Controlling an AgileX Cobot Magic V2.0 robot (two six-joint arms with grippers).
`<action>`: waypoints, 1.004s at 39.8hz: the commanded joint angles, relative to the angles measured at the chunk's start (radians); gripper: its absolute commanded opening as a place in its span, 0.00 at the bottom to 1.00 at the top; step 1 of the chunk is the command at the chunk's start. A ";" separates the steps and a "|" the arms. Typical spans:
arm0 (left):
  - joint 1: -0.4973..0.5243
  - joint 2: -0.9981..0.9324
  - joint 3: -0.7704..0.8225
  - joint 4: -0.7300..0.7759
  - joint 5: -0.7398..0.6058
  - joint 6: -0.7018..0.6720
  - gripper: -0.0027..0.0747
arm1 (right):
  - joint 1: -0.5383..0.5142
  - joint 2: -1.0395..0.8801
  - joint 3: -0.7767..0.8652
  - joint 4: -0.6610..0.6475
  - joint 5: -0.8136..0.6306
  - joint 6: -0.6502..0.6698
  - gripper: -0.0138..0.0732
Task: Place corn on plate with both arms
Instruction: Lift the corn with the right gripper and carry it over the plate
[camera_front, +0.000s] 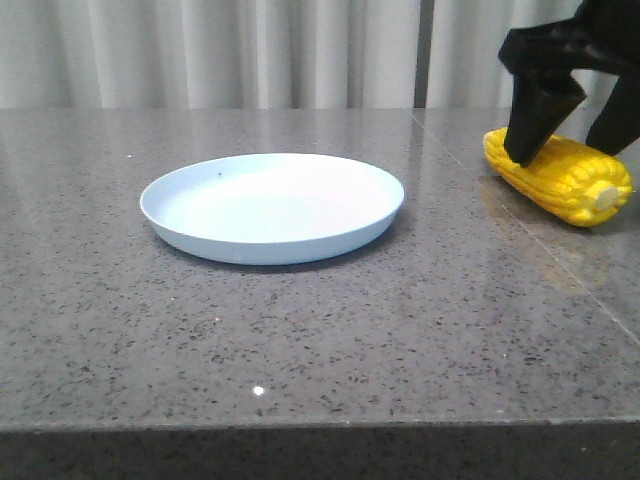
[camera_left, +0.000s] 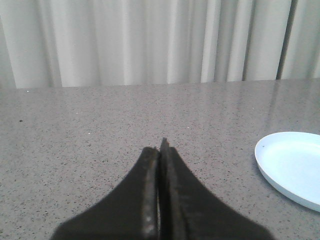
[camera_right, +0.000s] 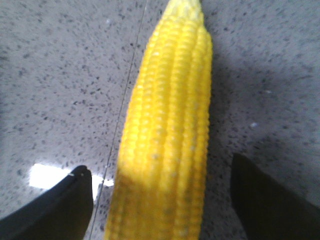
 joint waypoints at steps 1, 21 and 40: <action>0.002 0.013 -0.024 0.001 -0.083 0.000 0.01 | 0.000 0.003 -0.041 0.010 -0.023 -0.006 0.84; 0.002 0.013 -0.024 0.001 -0.083 0.000 0.01 | 0.019 -0.086 -0.110 0.033 0.006 0.007 0.25; 0.002 0.013 -0.024 0.001 -0.083 0.000 0.01 | 0.458 0.010 -0.284 -0.232 0.088 0.532 0.25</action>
